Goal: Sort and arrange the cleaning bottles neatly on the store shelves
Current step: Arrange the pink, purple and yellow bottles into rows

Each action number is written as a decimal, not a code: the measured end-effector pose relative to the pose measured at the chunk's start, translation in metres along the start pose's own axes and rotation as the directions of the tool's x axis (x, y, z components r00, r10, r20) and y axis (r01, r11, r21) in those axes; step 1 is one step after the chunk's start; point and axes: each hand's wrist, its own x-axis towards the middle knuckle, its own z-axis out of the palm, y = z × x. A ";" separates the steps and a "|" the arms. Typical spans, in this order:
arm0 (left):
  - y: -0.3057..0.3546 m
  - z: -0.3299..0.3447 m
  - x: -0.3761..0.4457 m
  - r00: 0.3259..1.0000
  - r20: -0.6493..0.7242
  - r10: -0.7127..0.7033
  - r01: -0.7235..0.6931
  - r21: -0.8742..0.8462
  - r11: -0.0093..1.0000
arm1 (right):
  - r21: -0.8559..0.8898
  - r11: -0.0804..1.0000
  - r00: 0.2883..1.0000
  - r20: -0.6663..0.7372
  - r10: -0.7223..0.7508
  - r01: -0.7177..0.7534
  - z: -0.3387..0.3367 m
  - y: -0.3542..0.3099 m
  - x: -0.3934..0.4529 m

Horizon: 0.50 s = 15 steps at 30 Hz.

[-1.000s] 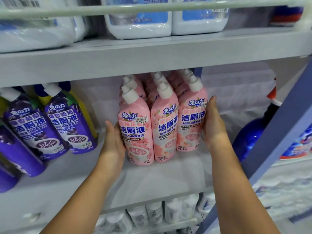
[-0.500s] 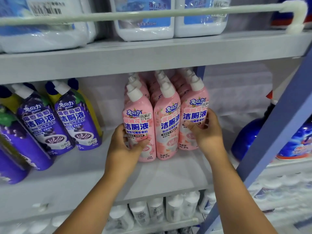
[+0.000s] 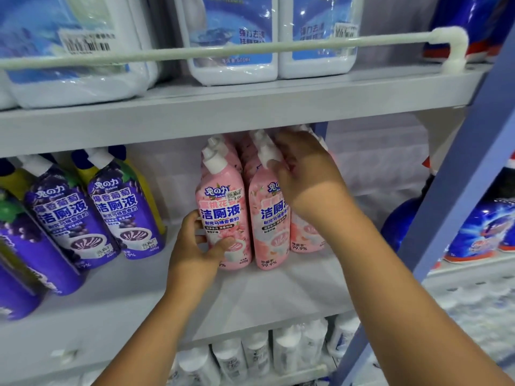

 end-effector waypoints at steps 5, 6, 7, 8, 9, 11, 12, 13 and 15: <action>-0.002 -0.003 0.002 1.000 0.028 -0.007 0.009 -0.045 0.999 | -0.296 0.951 0.922 0.338 0.190 -0.087 -0.012 -0.015 0.031; -0.002 -0.003 0.002 0.999 0.033 -0.013 0.014 -0.051 0.999 | -0.311 0.948 0.934 0.311 0.175 -0.074 -0.012 -0.017 0.032; -0.002 -0.003 0.002 0.999 0.036 -0.019 0.021 -0.056 0.998 | -0.321 0.945 0.945 0.283 0.164 -0.068 -0.010 -0.018 0.033; -0.002 -0.004 0.002 0.999 0.036 -0.025 0.028 -0.057 0.998 | -0.321 0.945 0.954 0.261 0.150 -0.061 -0.007 -0.018 0.033; -0.002 -0.004 0.003 0.999 0.036 -0.027 0.029 -0.057 0.998 | -0.317 0.947 0.961 0.241 0.138 -0.056 -0.004 -0.017 0.033; -0.001 -0.004 0.002 0.999 0.034 -0.027 0.028 -0.047 0.998 | -0.289 0.956 0.972 0.205 0.116 -0.053 0.001 -0.014 0.033; 0.000 -0.004 0.002 0.999 0.032 -0.027 0.028 -0.043 0.999 | -0.269 0.962 0.974 0.196 0.110 -0.054 0.002 -0.013 0.033; 0.000 -0.004 0.002 0.999 0.030 -0.026 0.027 -0.042 0.999 | -0.258 0.964 0.974 0.196 0.112 -0.058 0.003 -0.012 0.032; 0.002 -0.003 0.003 0.999 0.029 -0.022 0.023 -0.038 0.999 | -0.249 0.966 0.973 0.197 0.122 -0.071 0.004 -0.009 0.033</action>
